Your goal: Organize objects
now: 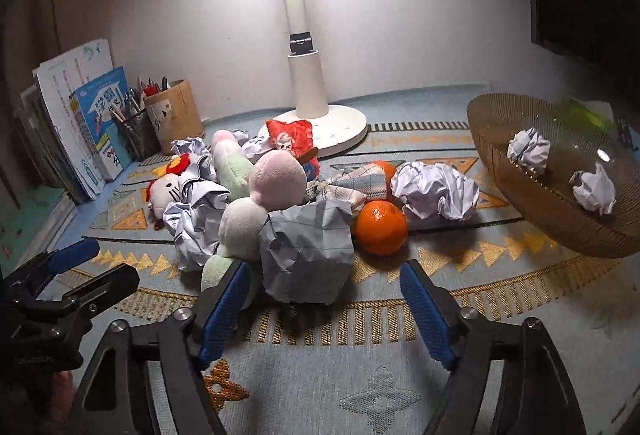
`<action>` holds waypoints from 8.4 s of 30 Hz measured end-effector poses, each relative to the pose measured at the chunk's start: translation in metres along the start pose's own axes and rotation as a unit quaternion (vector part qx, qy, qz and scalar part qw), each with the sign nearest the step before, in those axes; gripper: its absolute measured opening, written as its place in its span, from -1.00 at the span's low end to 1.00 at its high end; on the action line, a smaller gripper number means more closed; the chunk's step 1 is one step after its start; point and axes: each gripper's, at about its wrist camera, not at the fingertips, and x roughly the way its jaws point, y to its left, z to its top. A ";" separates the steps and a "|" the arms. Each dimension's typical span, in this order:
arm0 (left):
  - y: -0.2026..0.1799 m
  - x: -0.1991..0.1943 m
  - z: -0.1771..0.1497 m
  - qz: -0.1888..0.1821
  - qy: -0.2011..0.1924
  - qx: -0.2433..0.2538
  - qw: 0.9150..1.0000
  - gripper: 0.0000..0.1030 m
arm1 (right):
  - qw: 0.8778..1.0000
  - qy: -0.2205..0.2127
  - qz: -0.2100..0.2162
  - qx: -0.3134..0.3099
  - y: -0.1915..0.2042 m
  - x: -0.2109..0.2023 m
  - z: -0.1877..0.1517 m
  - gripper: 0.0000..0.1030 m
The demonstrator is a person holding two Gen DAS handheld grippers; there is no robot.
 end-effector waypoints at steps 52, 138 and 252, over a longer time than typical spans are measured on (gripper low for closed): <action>-0.014 0.000 0.011 -0.138 -0.035 -0.042 0.989 -0.20 | 0.992 -0.005 0.109 0.059 -0.023 0.002 0.011 -0.18; 0.029 -0.011 -0.035 0.013 -0.018 -0.175 0.984 0.97 | 0.999 0.025 0.019 0.033 -0.004 0.000 -0.008 0.21; -0.130 0.034 0.121 -0.181 -0.050 -0.089 0.978 0.74 | 0.973 -0.088 -0.083 0.196 -0.218 -0.123 0.037 0.41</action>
